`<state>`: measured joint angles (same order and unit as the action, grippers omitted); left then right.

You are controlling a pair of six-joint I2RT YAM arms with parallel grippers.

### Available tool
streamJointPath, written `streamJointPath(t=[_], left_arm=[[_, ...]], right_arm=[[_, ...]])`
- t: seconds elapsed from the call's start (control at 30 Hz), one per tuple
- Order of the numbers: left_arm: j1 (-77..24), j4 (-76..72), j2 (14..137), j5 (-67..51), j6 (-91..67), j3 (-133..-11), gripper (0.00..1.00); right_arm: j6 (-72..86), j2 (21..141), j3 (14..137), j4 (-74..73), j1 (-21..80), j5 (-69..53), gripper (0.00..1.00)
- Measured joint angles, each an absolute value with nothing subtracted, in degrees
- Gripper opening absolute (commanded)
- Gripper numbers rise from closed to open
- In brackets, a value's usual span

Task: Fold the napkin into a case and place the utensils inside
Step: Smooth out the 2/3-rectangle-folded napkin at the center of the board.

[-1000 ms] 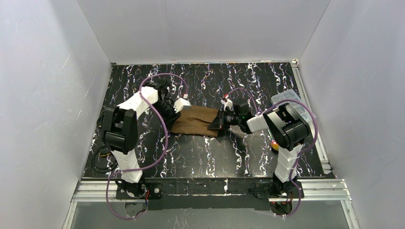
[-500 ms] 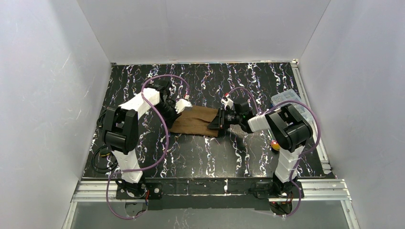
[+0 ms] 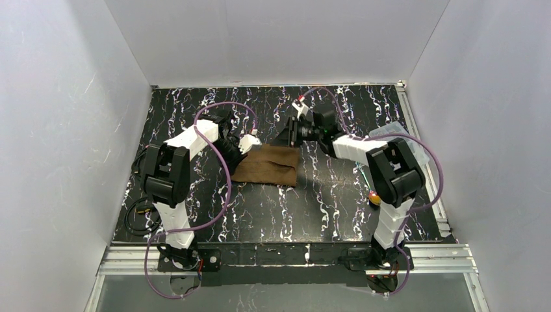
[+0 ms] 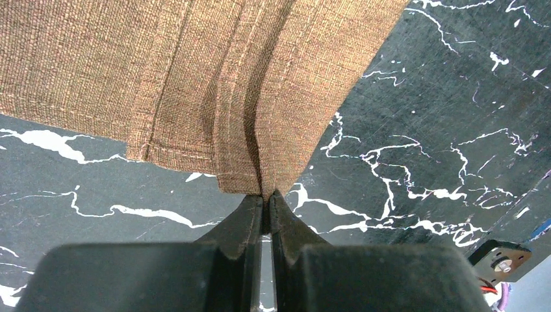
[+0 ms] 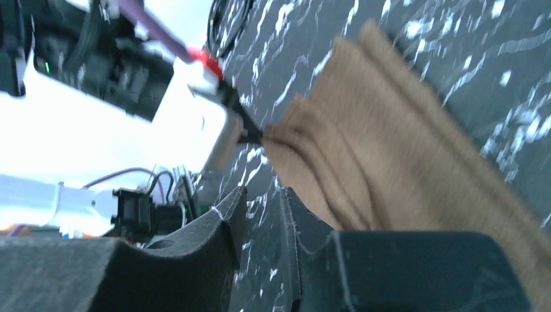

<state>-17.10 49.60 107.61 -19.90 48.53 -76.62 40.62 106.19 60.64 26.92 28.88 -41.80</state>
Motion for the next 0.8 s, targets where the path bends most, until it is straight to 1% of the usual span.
streamJointPath(t=[0.13,0.23,0.53,0.8], left_arm=[[-17.1,49.4,107.6,-19.7,48.2,-76.6,0.00],[-17.1,49.2,107.6,-19.5,47.8,-76.6,0.00],[-17.1,48.4,107.6,-18.7,46.8,-78.1,0.00],[-17.1,48.2,108.2,-17.9,46.6,-78.4,0.00]], right_arm=[[37.5,112.6,72.2,22.0,29.3,-40.5,0.30],[35.6,117.4,76.7,18.9,30.2,-39.0,0.29],[33.2,126.7,79.5,13.5,35.0,-34.2,0.25],[33.4,128.1,81.3,14.3,35.0,-31.8,0.23]])
